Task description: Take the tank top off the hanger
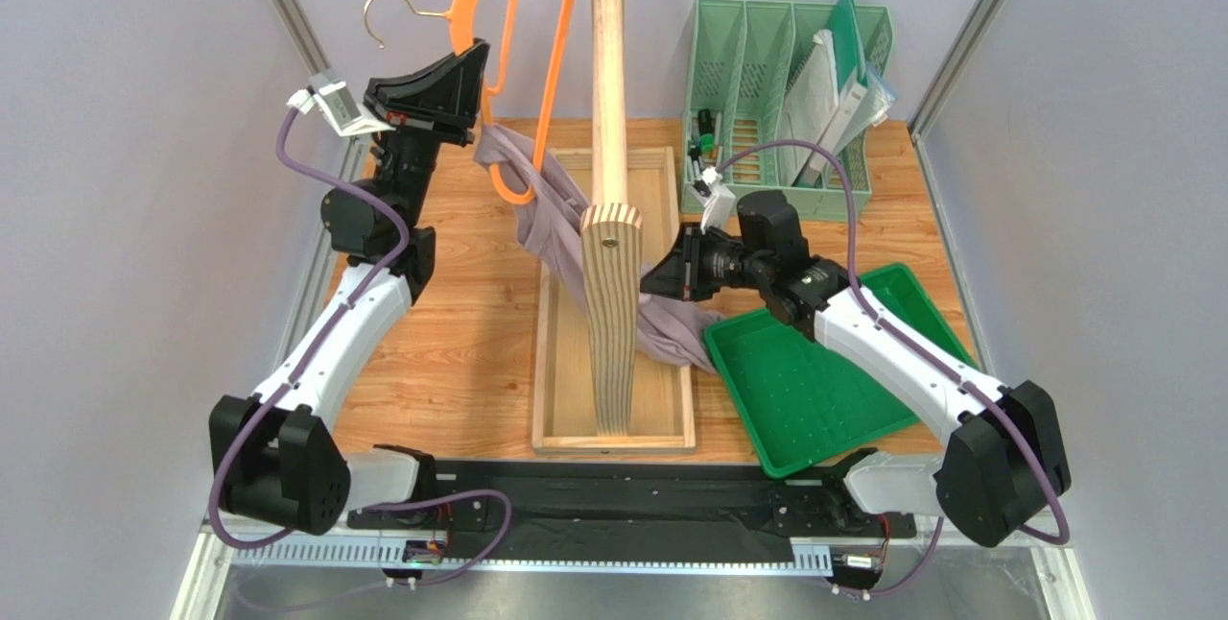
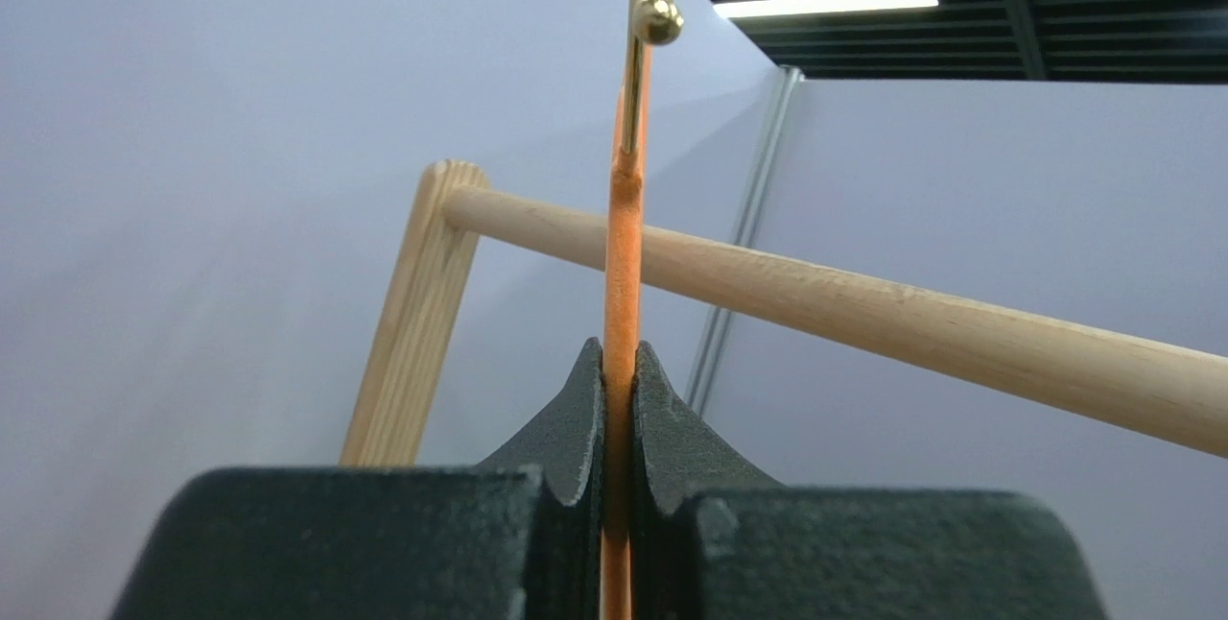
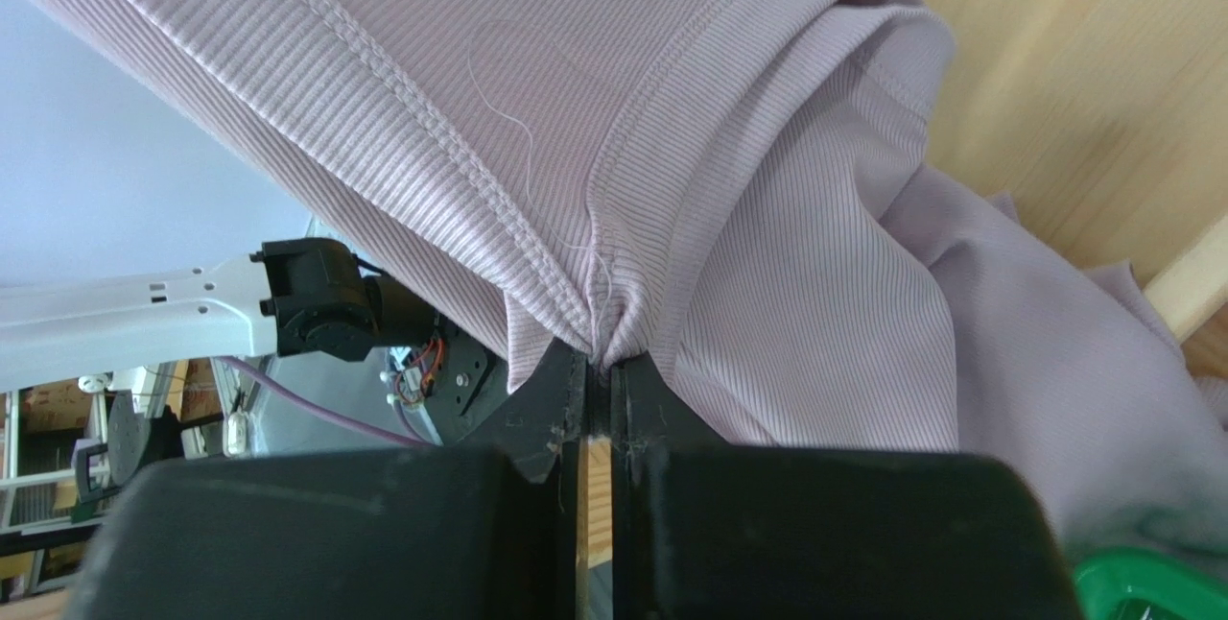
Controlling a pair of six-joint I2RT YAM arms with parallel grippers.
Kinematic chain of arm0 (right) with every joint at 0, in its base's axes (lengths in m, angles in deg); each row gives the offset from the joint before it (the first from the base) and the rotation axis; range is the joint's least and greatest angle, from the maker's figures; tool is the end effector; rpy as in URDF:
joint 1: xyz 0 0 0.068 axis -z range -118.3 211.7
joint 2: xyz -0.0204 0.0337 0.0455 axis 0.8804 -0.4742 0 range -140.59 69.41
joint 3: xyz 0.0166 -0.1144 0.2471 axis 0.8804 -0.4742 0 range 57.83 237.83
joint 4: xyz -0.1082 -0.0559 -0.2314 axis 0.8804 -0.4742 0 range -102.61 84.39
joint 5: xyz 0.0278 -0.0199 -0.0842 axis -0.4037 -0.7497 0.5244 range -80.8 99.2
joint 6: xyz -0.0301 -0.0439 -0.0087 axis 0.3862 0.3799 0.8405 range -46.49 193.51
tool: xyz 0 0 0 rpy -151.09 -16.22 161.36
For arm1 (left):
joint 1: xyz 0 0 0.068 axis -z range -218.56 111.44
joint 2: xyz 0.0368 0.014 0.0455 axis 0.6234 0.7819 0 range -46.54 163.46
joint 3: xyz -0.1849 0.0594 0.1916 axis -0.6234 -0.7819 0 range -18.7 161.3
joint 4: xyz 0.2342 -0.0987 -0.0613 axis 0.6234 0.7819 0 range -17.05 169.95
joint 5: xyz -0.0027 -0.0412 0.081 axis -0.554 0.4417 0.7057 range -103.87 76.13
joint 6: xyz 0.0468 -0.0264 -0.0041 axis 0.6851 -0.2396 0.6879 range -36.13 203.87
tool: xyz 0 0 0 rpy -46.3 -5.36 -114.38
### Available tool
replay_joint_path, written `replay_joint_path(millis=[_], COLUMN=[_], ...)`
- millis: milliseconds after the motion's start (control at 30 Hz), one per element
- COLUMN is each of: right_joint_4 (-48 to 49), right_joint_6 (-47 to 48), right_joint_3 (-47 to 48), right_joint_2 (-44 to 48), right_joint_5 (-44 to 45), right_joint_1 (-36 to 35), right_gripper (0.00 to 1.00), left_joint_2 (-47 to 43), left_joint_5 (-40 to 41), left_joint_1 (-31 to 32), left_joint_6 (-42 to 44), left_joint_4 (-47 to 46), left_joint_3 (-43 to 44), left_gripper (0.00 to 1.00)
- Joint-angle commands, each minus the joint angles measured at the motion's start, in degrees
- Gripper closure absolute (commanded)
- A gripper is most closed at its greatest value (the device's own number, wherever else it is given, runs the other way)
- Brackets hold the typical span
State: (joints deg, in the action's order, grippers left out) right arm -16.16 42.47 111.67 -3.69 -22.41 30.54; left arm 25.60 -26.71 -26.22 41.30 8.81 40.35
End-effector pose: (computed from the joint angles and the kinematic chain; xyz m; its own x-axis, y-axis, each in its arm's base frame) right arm 0.2342 0.1633 0.2900 -0.7924 0.0342 -0.6091 -0.4915 0.5555 0.6707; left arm 0.2519 -0.0632 0.4523 0.3264 -0.7465 -0.5798 0.7679 0.5671 -0.2979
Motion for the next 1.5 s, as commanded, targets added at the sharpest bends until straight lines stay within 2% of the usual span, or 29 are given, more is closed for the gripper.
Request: replay_joint_path(millis=[0, 100, 233, 300, 367, 400, 500, 533, 567, 600, 700, 733, 800, 867, 900, 933, 967, 1033, 1133, 1167, 1267, 1333, 1467], right_joint_4=[-1.4, -1.9, 2.0, 7.4, 11.6, 10.8, 6.0, 4.5, 0.3, -2.3, -13.0, -13.6, -13.5, -14.9, -15.7, -16.2, -18.4, -21.0, -21.9, -22.2, -21.8, -21.9, -23.5], right_joint_6=[1.9, 2.3, -0.7, -2.5, -6.2, -6.5, -5.0, -4.6, -1.5, 0.6, 8.4, 9.1, 11.1, 12.1, 12.4, 12.2, 11.8, 10.1, 9.7, 9.5, 9.3, 9.3, 9.2], right_joint_3=[5.9, 7.8, 8.8, 10.2, 11.8, 15.0, 19.9, 20.3, 21.0, 21.8, 24.6, 23.2, 21.4, 19.1, 18.2, 17.3, 15.8, 14.5, 11.0, 10.6, 8.6, 8.5, 11.0], right_joint_2=[-1.6, -2.5, -5.3, -6.9, -9.5, -10.4, -12.8, -12.8, -12.8, -13.4, -14.6, -14.4, -13.7, -13.4, -12.9, -12.8, -12.7, -12.6, -11.6, -11.8, -12.5, -13.4, -16.8], right_joint_5=[-0.4, -0.3, -4.6, -10.7, -12.3, -12.0, -8.8, -7.0, -5.1, -1.7, 4.3, 4.5, 3.8, 4.8, 7.5, 9.4, 12.0, 19.4, 25.3, 26.5, 28.0, 30.5, 36.1], right_joint_1=[0.0, 0.2, 0.2, 0.2, 0.1, 0.2, 0.0, 0.1, 0.2, 0.2, 0.2, 0.2, 0.0, -0.5, -0.7, -1.8, -2.5, -4.9, -8.9, -9.4, -10.3, -11.3, -14.7], right_gripper=[1.00, 1.00, 1.00, 0.97, 0.96, 0.96, 0.96, 0.97, 0.97, 0.97, 0.96, 0.96, 0.95, 0.94, 0.94, 0.94, 0.93, 0.87, 0.75, 0.65, 0.44, 0.34, 0.22], left_joint_2=[-0.9, -2.8, -7.2, -5.2, -3.3, -3.2, -4.5, -5.1, -6.1, -7.4, -15.9, -18.2, -24.2, -30.4, -32.1, -33.8, -36.8, -40.5, -44.6, -45.5, -48.9, -51.0, -52.5], left_joint_5=[-4.3, 3.0, 18.7, 17.7, 14.5, 10.2, 8.4, 7.6, 6.8, 5.3, -0.6, -0.3, 0.9, 1.9, 1.7, 2.0, 2.9, 5.5, 5.5, 5.2, 3.0, 2.0, 1.7], left_joint_1=[-0.8, -0.9, -0.1, -1.1, -3.0, -2.8, -1.6, -1.2, -1.3, -1.2, -1.2, -1.0, -1.0, -0.9, -0.9, -1.0, -1.0, -1.0, -0.9, -0.9, -0.9, -1.0, -0.9], left_joint_6=[-1.9, -2.2, -3.8, -8.8, -12.6, -12.6, -12.3, -9.8, -9.1, -8.1, 1.1, 2.6, 6.3, 9.3, 10.7, 11.7, 12.1, 12.1, 13.0, 12.9, 12.4, 12.2, 12.8], left_joint_4=[-14.1, -15.8, -17.1, -22.8, -23.5, -23.4, -23.5, -23.1, -21.9, -19.3, 1.1, 13.6, 21.5, 34.4, 39.6, 51.1, 56.9, 69.7, 79.6, 81.3, 84.2, 85.1, 86.9], left_joint_3=[5.3, 2.7, -0.8, 1.2, 2.9, 3.2, -0.4, -1.1, -1.5, -2.0, -1.3, -1.1, -2.7, -3.5, -3.1, -2.5, -2.1, -2.4, -4.3, -4.6, -6.8, -8.0, -7.9], left_gripper=[1.00, 1.00, 1.00, 1.00, 1.00, 1.00, 1.00, 1.00, 1.00, 1.00, 1.00, 1.00, 1.00, 1.00, 1.00, 1.00, 1.00, 1.00, 1.00, 1.00, 1.00, 1.00, 1.00])
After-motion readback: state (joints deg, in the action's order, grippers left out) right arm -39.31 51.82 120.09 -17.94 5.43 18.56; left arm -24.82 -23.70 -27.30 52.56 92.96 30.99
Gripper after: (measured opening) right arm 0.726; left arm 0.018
